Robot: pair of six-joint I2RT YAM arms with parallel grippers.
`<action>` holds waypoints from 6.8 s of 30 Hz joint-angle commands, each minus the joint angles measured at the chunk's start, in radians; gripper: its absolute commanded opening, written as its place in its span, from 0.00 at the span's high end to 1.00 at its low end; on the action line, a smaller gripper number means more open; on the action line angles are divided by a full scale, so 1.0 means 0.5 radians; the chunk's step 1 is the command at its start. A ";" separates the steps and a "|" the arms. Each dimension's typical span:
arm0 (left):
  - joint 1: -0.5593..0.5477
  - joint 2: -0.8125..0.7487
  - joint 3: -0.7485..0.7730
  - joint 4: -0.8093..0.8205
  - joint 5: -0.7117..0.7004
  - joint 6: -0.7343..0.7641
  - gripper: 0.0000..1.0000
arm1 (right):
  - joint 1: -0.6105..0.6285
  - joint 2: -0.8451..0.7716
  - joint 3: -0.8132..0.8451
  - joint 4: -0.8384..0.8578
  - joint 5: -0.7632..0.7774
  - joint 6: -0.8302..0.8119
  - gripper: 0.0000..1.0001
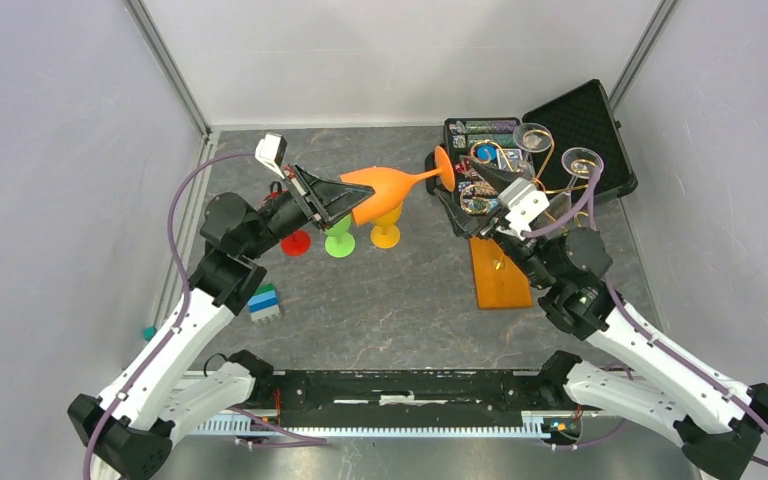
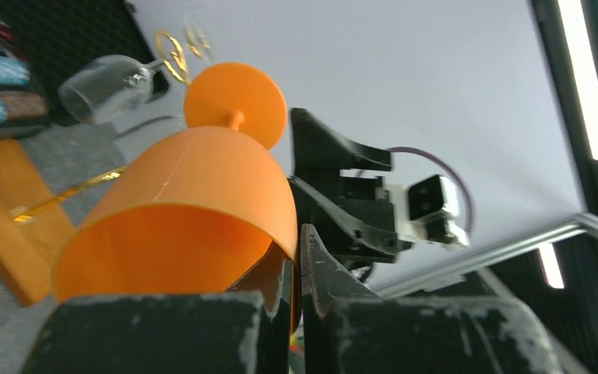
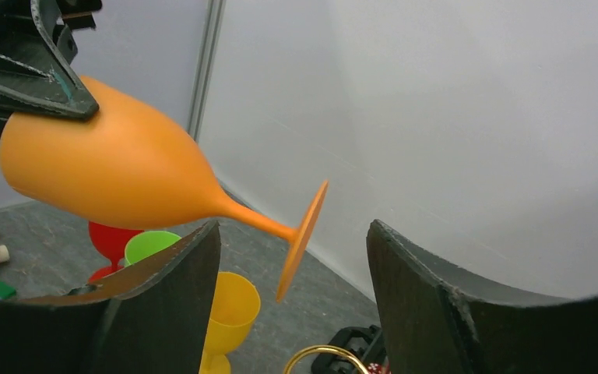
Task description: Take the wine glass off the wine glass rack
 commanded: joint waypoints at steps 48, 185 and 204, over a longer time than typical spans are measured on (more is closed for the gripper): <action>0.186 0.567 0.458 -2.699 -1.096 2.112 0.98 | 0.004 -0.127 0.532 -0.898 1.765 -0.886 0.17; 0.209 0.134 0.677 -2.070 -0.835 2.201 0.00 | -0.421 1.072 1.506 -2.079 1.335 -1.081 0.74; 0.210 0.120 0.669 -2.067 -0.836 2.211 0.00 | -0.421 1.103 1.448 -2.058 1.499 -1.186 0.81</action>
